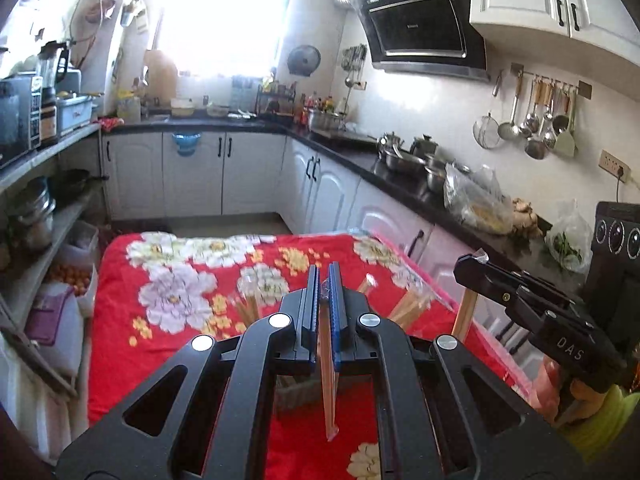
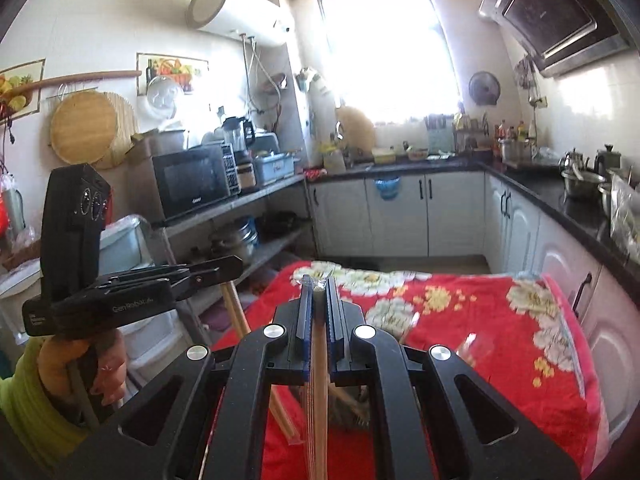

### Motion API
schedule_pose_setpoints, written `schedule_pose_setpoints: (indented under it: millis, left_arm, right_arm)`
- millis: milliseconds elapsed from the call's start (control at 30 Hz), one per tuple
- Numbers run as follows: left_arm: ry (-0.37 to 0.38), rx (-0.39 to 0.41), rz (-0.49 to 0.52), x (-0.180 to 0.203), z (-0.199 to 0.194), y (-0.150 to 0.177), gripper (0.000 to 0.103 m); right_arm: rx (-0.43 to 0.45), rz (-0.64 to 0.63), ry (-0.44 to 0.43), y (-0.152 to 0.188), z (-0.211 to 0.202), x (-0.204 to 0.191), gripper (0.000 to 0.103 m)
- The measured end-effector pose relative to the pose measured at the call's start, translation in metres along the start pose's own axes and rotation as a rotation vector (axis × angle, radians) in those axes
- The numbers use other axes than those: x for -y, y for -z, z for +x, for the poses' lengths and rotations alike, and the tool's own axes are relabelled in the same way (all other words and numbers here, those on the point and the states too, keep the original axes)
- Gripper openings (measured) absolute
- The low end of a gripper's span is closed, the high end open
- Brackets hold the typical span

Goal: Organize utensils
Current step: 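Lift the held chopsticks with both tools and lower them into the caddy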

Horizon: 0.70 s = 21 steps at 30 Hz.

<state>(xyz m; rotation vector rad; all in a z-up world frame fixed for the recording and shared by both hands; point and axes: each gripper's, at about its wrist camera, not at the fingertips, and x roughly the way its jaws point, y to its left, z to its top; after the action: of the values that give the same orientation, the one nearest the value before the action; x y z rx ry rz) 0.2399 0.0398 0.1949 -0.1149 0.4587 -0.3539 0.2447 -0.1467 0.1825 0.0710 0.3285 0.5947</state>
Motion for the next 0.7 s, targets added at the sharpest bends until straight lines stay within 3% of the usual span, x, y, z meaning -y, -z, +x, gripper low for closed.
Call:
schedule_pose_setpoints:
  millis: [267, 700]
  left_arm:
    - [-0.053, 0.045, 0.010, -0.004, 0.004, -0.031, 0.002]
    - [-0.097, 0.108, -0.001, -0.009, 0.025, -0.055, 0.002]
  right_arm:
    - [0.108, -0.073, 0.055, -0.021, 0.011, -0.004, 0.006]
    - [0.194, -0.053, 0.066, -0.042, 0.036, 0.008, 0.006]
